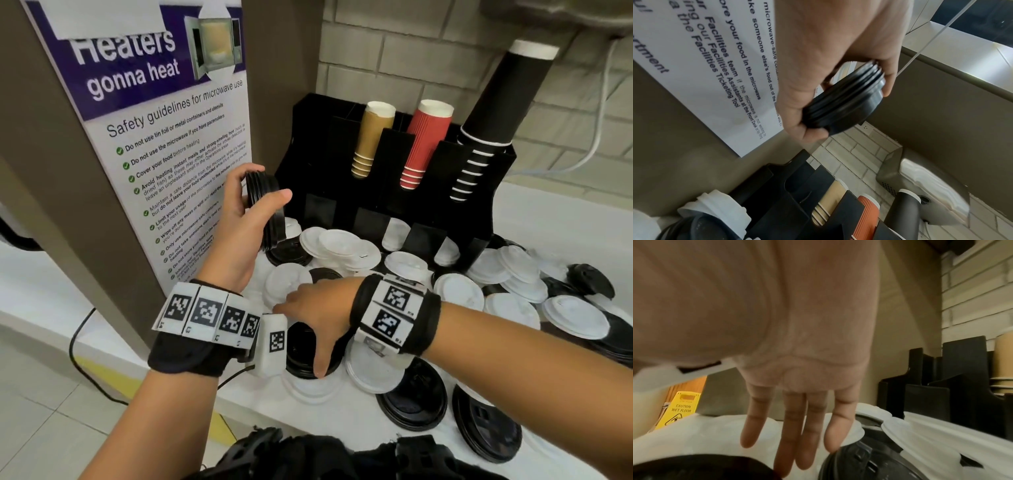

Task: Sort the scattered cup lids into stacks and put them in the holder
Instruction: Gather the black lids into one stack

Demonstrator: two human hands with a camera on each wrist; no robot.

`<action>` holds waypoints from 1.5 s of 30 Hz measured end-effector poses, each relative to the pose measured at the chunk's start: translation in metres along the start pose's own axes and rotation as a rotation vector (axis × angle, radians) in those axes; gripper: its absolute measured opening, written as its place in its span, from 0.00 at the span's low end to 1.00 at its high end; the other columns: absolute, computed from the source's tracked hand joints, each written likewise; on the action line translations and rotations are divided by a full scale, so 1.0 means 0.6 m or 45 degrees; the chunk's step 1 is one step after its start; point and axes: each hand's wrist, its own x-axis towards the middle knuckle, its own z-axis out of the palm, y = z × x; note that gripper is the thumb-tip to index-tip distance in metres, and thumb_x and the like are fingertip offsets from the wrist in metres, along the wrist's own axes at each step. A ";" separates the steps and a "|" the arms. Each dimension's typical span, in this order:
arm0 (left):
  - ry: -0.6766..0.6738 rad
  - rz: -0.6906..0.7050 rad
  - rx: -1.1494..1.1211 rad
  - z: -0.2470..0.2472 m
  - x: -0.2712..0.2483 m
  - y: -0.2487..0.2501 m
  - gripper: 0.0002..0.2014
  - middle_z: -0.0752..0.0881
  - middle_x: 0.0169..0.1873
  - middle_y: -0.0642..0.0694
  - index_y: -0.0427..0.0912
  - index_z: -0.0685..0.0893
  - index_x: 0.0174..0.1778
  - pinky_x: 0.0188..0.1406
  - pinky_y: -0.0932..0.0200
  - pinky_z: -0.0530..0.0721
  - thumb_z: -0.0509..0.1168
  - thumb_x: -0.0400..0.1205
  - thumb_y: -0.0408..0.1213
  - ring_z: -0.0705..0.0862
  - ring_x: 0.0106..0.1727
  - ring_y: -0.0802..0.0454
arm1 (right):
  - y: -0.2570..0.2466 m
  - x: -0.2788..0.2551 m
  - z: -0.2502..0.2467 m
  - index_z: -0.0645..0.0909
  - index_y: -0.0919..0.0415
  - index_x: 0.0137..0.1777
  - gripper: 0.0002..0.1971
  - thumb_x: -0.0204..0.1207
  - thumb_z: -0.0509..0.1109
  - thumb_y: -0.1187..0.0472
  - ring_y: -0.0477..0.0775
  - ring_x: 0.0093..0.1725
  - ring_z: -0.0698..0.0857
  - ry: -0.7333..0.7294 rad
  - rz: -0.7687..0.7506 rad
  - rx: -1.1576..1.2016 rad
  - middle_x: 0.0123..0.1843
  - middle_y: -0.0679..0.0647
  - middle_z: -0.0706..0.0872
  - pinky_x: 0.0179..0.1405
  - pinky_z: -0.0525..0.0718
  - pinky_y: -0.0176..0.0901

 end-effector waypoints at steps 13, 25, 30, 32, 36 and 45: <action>-0.049 -0.011 -0.065 0.001 0.001 -0.008 0.15 0.79 0.42 0.54 0.58 0.77 0.54 0.34 0.59 0.80 0.69 0.73 0.44 0.79 0.40 0.57 | 0.106 -0.069 -0.038 0.73 0.55 0.67 0.31 0.65 0.82 0.59 0.53 0.55 0.83 0.832 0.109 0.835 0.58 0.53 0.79 0.56 0.84 0.44; -0.189 -0.123 -0.187 0.039 -0.010 -0.026 0.17 0.81 0.65 0.37 0.58 0.78 0.62 0.57 0.39 0.85 0.67 0.77 0.50 0.85 0.62 0.39 | 0.079 -0.069 -0.011 0.70 0.52 0.69 0.26 0.74 0.76 0.63 0.63 0.53 0.88 1.301 -0.094 1.597 0.62 0.64 0.80 0.59 0.87 0.54; -0.276 -0.137 -0.150 0.039 -0.014 -0.027 0.21 0.82 0.68 0.43 0.61 0.79 0.67 0.49 0.49 0.87 0.68 0.76 0.52 0.85 0.65 0.45 | 0.087 -0.082 -0.017 0.73 0.50 0.70 0.25 0.75 0.75 0.64 0.57 0.55 0.88 1.279 -0.105 1.551 0.62 0.59 0.81 0.58 0.87 0.53; -0.279 -0.134 -0.144 0.041 -0.015 -0.027 0.24 0.82 0.68 0.45 0.62 0.79 0.67 0.51 0.49 0.87 0.70 0.73 0.55 0.85 0.66 0.46 | 0.088 -0.085 -0.018 0.73 0.52 0.71 0.26 0.74 0.75 0.65 0.57 0.55 0.88 1.271 -0.121 1.544 0.63 0.60 0.81 0.59 0.87 0.53; -0.243 -0.104 -0.152 0.043 -0.016 -0.028 0.20 0.81 0.69 0.44 0.62 0.79 0.66 0.67 0.39 0.82 0.67 0.77 0.52 0.83 0.69 0.45 | 0.084 -0.081 -0.017 0.73 0.51 0.70 0.26 0.73 0.76 0.65 0.57 0.55 0.88 1.295 -0.124 1.537 0.61 0.58 0.81 0.61 0.86 0.55; -0.269 -0.112 -0.114 0.036 -0.013 -0.029 0.22 0.83 0.60 0.43 0.62 0.81 0.57 0.54 0.42 0.86 0.74 0.68 0.53 0.85 0.59 0.42 | 0.091 -0.070 -0.016 0.73 0.53 0.72 0.29 0.72 0.77 0.64 0.55 0.58 0.88 1.273 -0.200 1.511 0.63 0.59 0.83 0.63 0.85 0.53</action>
